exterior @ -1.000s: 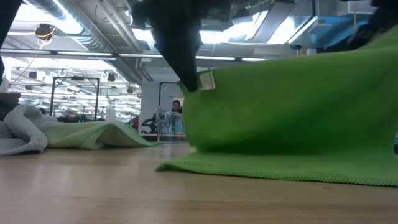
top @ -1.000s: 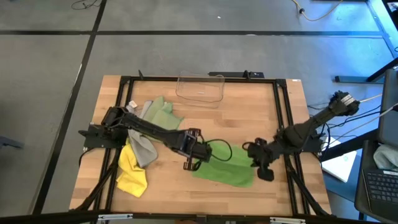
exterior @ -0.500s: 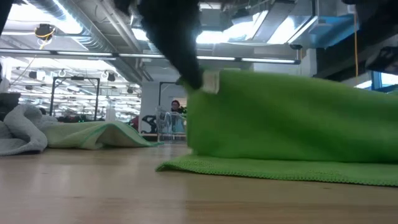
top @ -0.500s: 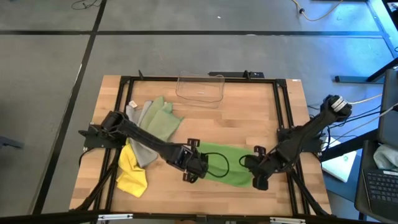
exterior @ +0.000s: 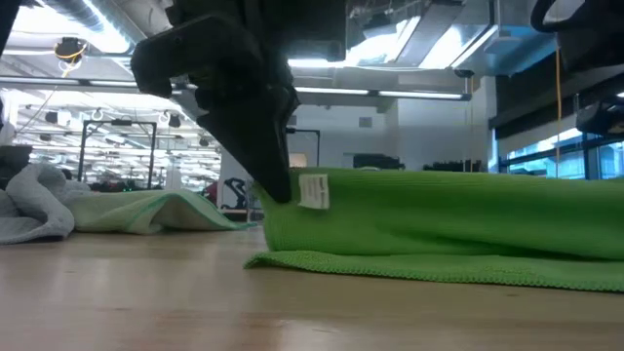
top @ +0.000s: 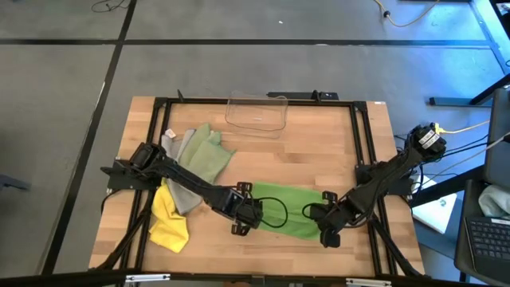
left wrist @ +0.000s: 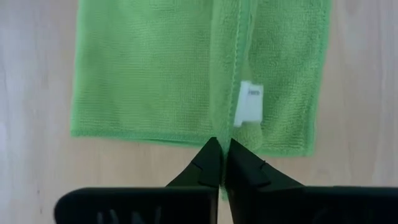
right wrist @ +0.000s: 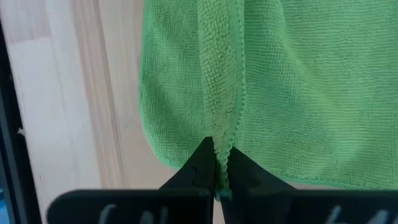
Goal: Fold microfiber towels
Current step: Fold the green microfiber cloth
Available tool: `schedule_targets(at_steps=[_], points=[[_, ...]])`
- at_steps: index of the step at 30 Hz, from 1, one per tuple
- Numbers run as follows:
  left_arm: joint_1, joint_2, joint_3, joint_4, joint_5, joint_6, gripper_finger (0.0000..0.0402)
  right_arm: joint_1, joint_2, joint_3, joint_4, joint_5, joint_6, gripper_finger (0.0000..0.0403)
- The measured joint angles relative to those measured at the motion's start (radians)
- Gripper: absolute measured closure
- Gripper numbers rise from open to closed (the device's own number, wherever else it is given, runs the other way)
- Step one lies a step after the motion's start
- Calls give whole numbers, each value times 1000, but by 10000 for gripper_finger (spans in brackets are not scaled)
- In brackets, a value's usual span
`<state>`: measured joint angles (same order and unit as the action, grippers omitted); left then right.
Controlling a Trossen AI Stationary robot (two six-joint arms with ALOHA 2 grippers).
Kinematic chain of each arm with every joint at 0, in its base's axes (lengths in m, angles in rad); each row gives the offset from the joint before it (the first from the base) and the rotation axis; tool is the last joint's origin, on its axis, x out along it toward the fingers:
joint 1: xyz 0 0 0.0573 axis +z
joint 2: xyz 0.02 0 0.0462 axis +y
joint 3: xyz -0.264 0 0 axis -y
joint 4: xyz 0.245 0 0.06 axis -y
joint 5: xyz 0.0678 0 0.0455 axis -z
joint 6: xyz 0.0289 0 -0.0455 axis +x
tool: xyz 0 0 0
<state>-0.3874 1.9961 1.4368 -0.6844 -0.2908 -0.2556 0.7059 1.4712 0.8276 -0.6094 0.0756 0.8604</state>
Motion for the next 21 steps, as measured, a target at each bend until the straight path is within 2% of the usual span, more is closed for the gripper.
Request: schedule_targets(at_steps=[7, 13, 16, 21], points=[[-2, 0, 0, -4, 27, 3, 347, 0, 0, 0, 19, -3, 1, 318], [-15, -3, 0, -22, 28, 3, 322, 13, 0, 0, 90, -117, 3, 259], [-28, -18, 1, -37, 28, 4, 320, 30, 0, 0, 127, -150, 4, 244], [-53, -50, 4, -43, 39, 10, 319, 44, 0, 1, 117, -146, 27, 239]])
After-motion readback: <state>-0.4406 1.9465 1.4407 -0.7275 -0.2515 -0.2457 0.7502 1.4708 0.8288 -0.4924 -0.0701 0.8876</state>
